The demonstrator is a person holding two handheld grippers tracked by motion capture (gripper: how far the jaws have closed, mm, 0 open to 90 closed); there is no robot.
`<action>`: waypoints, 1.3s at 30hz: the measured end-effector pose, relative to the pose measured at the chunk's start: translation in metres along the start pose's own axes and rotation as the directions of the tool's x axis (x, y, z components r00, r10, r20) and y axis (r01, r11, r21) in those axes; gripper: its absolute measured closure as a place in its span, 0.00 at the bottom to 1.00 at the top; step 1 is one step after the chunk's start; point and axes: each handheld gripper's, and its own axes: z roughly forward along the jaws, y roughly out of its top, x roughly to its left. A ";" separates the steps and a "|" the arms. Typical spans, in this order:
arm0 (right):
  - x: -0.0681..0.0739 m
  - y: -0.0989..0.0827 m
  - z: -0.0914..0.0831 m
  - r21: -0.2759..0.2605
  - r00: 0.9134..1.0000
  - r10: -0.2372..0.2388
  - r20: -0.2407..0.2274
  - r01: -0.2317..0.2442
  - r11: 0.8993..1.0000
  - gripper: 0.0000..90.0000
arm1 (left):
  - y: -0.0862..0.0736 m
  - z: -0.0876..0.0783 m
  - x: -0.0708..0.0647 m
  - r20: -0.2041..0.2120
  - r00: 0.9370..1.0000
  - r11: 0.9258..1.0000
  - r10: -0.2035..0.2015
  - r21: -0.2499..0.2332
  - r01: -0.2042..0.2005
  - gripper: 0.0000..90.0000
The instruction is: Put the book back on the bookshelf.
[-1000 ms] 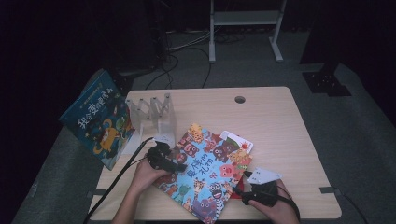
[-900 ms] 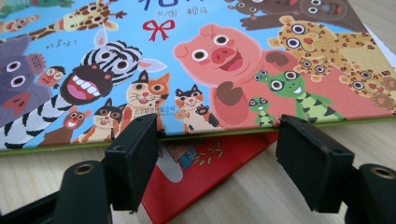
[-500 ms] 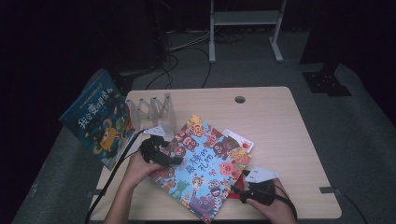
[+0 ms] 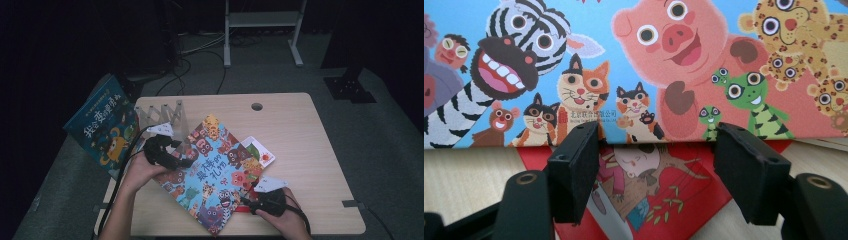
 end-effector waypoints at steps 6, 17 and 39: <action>0.003 0.005 0.006 0.001 1.000 0.014 0.026 -0.014 1.000 0.37 | 0.022 -0.008 -0.004 0.015 0.999 0.999 0.043 -0.018 -0.043 0.23; 0.004 0.008 0.013 -0.020 0.996 0.071 0.054 -0.070 0.997 0.39 | 0.049 -0.009 -0.009 0.037 0.994 0.995 0.100 -0.009 -0.099 0.44; 0.005 0.003 0.011 -0.031 0.995 0.103 0.014 -0.102 0.994 0.51 | 0.075 -0.003 -0.009 0.070 0.997 0.995 -0.014 0.102 0.007 0.64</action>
